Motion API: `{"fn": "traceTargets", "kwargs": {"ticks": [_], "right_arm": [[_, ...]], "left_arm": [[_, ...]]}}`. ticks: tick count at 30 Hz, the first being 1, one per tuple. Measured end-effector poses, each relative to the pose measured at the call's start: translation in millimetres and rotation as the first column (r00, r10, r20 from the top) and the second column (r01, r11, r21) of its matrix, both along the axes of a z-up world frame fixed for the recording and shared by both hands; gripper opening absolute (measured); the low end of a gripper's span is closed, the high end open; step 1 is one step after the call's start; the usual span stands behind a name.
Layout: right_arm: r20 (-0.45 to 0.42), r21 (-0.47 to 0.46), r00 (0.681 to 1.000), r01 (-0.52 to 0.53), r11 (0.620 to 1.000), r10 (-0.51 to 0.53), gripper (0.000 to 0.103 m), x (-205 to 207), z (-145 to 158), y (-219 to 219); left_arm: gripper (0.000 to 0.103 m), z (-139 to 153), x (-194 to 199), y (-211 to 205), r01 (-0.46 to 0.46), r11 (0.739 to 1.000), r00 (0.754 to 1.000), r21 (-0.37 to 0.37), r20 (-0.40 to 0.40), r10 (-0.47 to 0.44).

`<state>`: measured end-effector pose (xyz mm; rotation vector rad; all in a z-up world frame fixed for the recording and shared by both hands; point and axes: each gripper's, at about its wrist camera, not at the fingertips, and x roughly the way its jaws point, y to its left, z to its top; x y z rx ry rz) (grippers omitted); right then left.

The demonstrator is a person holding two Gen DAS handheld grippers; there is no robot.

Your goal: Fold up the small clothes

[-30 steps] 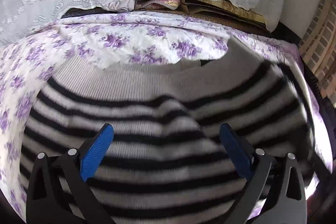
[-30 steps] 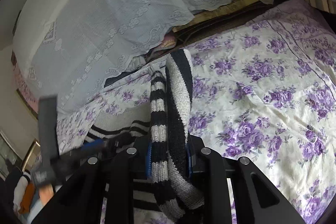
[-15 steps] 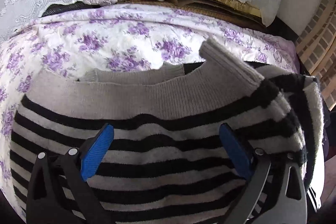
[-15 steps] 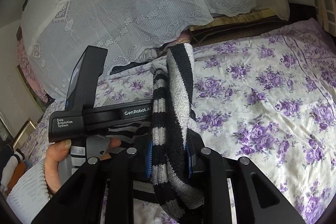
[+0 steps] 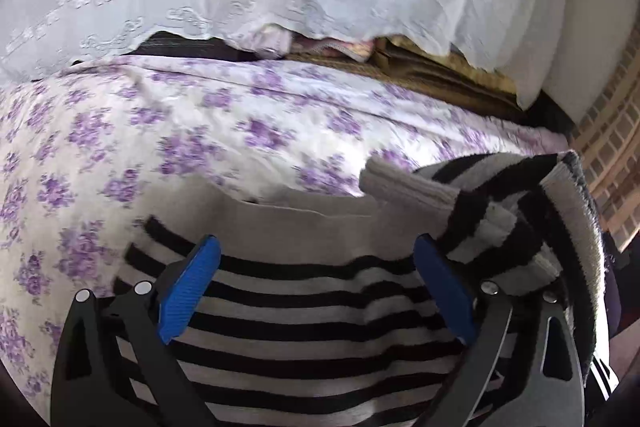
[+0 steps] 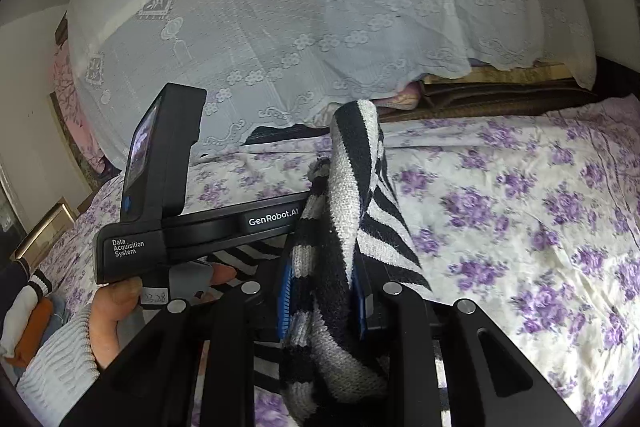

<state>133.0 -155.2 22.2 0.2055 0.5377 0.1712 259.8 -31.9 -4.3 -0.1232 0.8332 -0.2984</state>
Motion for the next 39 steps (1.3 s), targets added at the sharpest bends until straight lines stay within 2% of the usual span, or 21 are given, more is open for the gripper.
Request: {"fn": "traceTargets", "kwargs": {"ticks": [6,12,15,17,19,21,23,25,28,31,33,36,39], "right_arm": [[-0.001,-0.034,0.999,-0.045,0.998,0.045,0.025,17.0,8.6,50.4],[-0.035,-0.029,0.996,-0.085,0.996,0.084,0.026,39.0,2.0,99.9],[-0.100,-0.031,0.990,-0.106,0.994,0.102,0.028,56.6,-17.7,126.3],[-0.176,-0.028,0.975,-0.143,0.989,0.136,0.030,70.3,-42.7,145.5],[-0.258,-0.030,0.950,-0.187,0.982,0.173,0.030,78.8,-68.5,162.4],[-0.256,-0.090,0.951,-0.199,0.976,0.171,0.030,75.6,-81.1,174.1],[-0.224,-0.169,0.958,-0.222,0.960,0.182,0.039,67.6,-80.1,184.3],[-0.231,-0.158,0.949,-0.253,0.954,0.214,0.046,64.4,-76.2,183.8],[-0.176,-0.117,0.950,-0.282,0.952,0.259,0.045,46.5,-56.6,169.4],[-0.097,-0.187,0.958,-0.285,0.940,0.271,0.045,14.4,-32.4,148.3],[-0.076,-0.226,0.960,-0.280,0.933,0.269,0.048,-3.2,-26.3,138.2],[-0.085,-0.259,0.959,-0.283,0.924,0.270,0.051,-23.0,-29.7,128.6],[-0.086,-0.330,0.951,-0.309,0.892,0.298,0.053,-38.8,-41.6,136.5]], "left_arm": [[0.094,6.3,5.8,49.7,-0.069,0.997,0.997,-0.024,0.024,0.070],[0.094,-3.2,16.1,107.8,-0.147,0.988,0.989,-0.051,0.017,0.148],[0.094,-19.5,24.0,135.3,-0.220,0.976,0.975,-0.002,0.023,0.220],[0.094,-40.6,31.7,156.3,-0.266,0.964,0.964,0.017,-0.015,0.267],[0.094,-66.8,36.2,176.8,-0.289,0.957,0.954,-0.010,-0.087,0.287],[0.094,-86.3,35.0,192.4,-0.306,0.951,0.945,-0.039,-0.134,0.299],[0.094,-97.5,30.7,203.3,-0.292,0.954,0.949,-0.067,-0.141,0.281],[0.094,-92.0,26.7,202.9,-0.289,0.955,0.952,-0.068,-0.122,0.279],[0.094,-83.3,20.0,194.1,-0.271,0.962,0.960,-0.037,-0.081,0.267],[0.094,-77.7,15.8,187.1,-0.263,0.965,0.962,0.004,-0.072,0.263],[0.094,-69.4,9.2,188.4,-0.255,0.967,0.965,-0.021,-0.067,0.253],[0.094,-52.5,-3.0,191.8,-0.212,0.969,0.976,-0.125,-0.074,0.204],[0.094,-39.3,-11.7,180.9,-0.098,0.972,0.992,-0.212,-0.096,0.079]]}}
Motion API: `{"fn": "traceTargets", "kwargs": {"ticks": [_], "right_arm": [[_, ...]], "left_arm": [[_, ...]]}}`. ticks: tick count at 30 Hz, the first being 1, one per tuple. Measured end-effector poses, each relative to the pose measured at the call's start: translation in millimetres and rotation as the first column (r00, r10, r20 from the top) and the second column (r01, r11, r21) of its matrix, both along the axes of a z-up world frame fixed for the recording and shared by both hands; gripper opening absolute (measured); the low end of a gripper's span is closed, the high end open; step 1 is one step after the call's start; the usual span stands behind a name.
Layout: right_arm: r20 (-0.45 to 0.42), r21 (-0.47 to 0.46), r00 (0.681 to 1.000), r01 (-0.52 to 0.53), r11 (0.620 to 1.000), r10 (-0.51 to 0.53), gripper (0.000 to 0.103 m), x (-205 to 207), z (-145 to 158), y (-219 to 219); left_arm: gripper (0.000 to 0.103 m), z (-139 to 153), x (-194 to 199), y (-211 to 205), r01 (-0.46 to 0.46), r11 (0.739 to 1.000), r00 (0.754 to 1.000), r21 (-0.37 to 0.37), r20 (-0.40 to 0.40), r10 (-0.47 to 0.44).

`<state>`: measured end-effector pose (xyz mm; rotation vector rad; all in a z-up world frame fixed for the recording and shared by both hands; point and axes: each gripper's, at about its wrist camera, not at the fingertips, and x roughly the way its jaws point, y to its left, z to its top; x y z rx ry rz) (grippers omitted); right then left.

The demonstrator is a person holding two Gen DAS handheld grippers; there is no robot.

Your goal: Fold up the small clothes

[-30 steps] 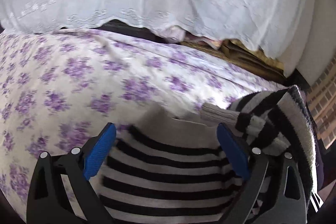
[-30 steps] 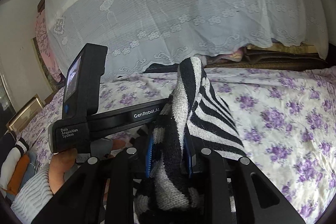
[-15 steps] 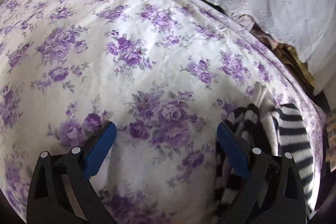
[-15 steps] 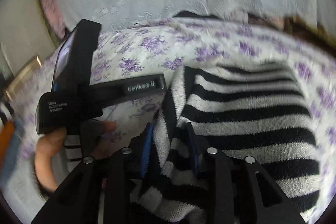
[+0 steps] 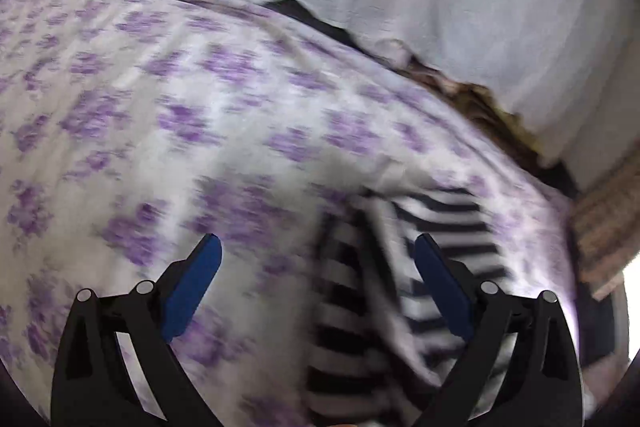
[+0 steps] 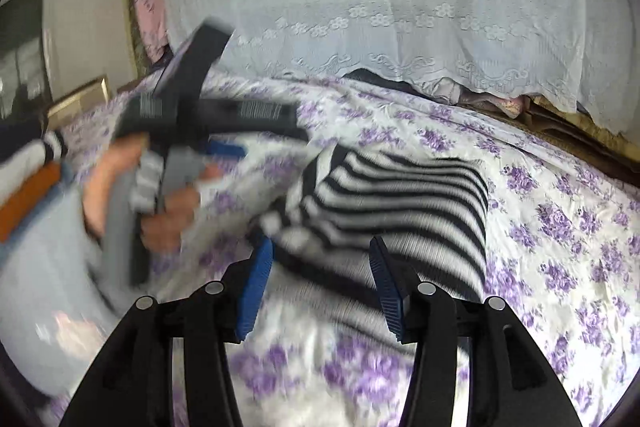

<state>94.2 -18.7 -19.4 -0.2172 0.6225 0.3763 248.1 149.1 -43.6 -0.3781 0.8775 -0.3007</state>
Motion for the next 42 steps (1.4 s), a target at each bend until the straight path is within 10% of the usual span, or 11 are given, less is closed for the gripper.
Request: {"fn": "traceTargets", "kwargs": {"ticks": [7,10,12,16,22,31,37,42], "right_arm": [[0.142,-0.302,0.985,-0.048,0.952,0.095,0.065,-1.5,-34.0,44.5],[0.153,-0.403,0.984,-0.023,0.915,0.093,0.034,11.1,-49.5,58.6],[0.166,-0.348,0.984,-0.006,0.937,0.067,0.023,18.2,-40.5,60.7],[0.141,-0.122,0.990,0.024,0.992,-0.006,0.021,40.9,-1.5,58.5],[-0.026,-0.122,1.000,0.004,0.993,-0.008,0.026,62.9,-52.2,64.8],[-0.067,0.018,0.994,-0.089,0.996,0.090,0.036,40.9,-0.1,13.5],[-0.030,0.213,0.992,0.127,0.969,-0.123,0.030,67.1,42.8,-62.1],[-0.167,0.288,0.964,0.250,0.925,-0.208,0.011,122.0,15.7,-85.1]], "left_arm": [[0.094,-17.2,-0.8,-32.3,0.136,0.991,0.985,-0.005,-0.108,-0.136],[0.081,-17.1,-1.2,-35.9,0.142,0.990,0.986,-0.009,-0.085,-0.142],[0.055,-14.6,-1.8,-38.5,0.154,0.988,0.986,0.000,-0.067,-0.154],[0.051,1.4,-3.4,-21.0,0.091,0.995,0.996,-0.030,0.009,-0.090],[0.070,-8.7,9.0,-1.6,-0.019,0.996,0.999,0.085,-0.044,0.022],[0.071,4.3,-5.1,-29.6,0.011,0.986,0.999,0.169,0.044,-0.019],[0.071,19.9,-21.2,-40.7,0.027,0.989,0.996,0.144,0.082,-0.040],[0.088,1.8,-25.8,-71.8,0.054,0.968,0.994,0.244,0.076,-0.074]]}}
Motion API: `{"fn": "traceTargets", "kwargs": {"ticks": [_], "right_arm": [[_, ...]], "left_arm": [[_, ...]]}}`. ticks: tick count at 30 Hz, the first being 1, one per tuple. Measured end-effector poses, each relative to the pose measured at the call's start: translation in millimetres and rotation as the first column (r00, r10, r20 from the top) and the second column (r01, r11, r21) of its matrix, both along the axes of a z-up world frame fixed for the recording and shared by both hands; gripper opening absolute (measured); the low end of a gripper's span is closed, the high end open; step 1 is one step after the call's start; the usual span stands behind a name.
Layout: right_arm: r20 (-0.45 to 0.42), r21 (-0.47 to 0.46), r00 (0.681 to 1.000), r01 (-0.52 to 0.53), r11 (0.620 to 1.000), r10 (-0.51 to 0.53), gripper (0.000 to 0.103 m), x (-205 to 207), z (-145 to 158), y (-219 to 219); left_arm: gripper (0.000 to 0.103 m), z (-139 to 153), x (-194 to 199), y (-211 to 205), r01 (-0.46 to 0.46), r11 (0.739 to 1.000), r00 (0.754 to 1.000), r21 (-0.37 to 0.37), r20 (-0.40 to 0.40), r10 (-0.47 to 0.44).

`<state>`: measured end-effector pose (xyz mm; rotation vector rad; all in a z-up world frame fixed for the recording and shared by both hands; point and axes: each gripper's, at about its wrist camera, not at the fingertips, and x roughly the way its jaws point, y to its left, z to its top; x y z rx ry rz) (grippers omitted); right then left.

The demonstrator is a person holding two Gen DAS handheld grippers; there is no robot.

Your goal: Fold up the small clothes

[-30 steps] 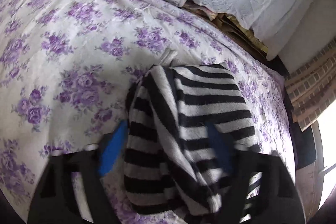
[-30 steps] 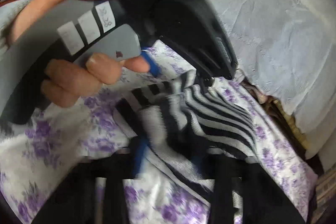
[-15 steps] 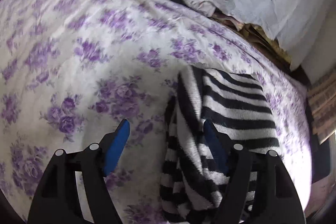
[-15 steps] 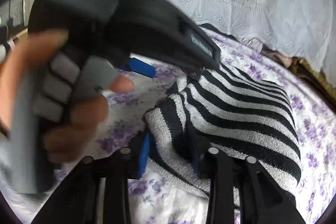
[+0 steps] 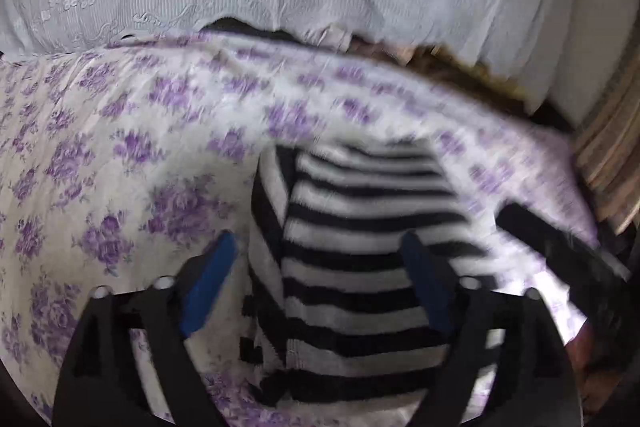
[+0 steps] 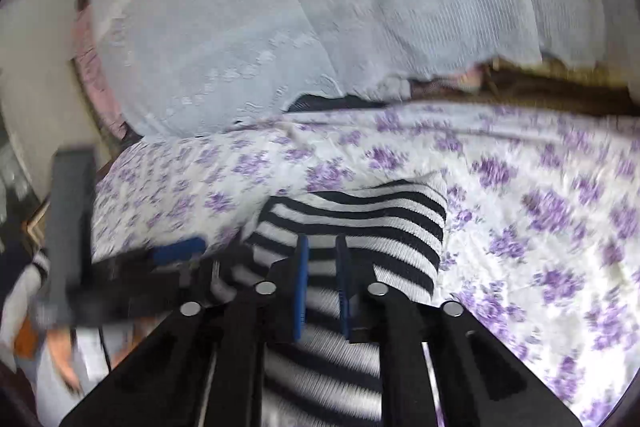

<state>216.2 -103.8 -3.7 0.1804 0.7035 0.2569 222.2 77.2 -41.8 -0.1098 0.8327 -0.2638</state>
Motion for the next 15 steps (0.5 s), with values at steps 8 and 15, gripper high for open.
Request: {"fn": "traceTargets", "kwargs": {"ticks": [8,15], "right_arm": [[-0.026,0.009,0.999,0.040,0.999,-0.039,0.000,7.9,-49.2,5.4],[0.130,-0.054,0.991,0.004,0.999,0.003,0.005,-77.1,-30.8,0.0]], "left_arm": [[0.099,-56.9,19.7,4.4,-0.028,1.000,0.994,-0.004,-0.109,0.028],[0.098,-20.9,-27.4,21.3,-0.074,0.997,0.997,-0.033,-0.004,0.074]]}}
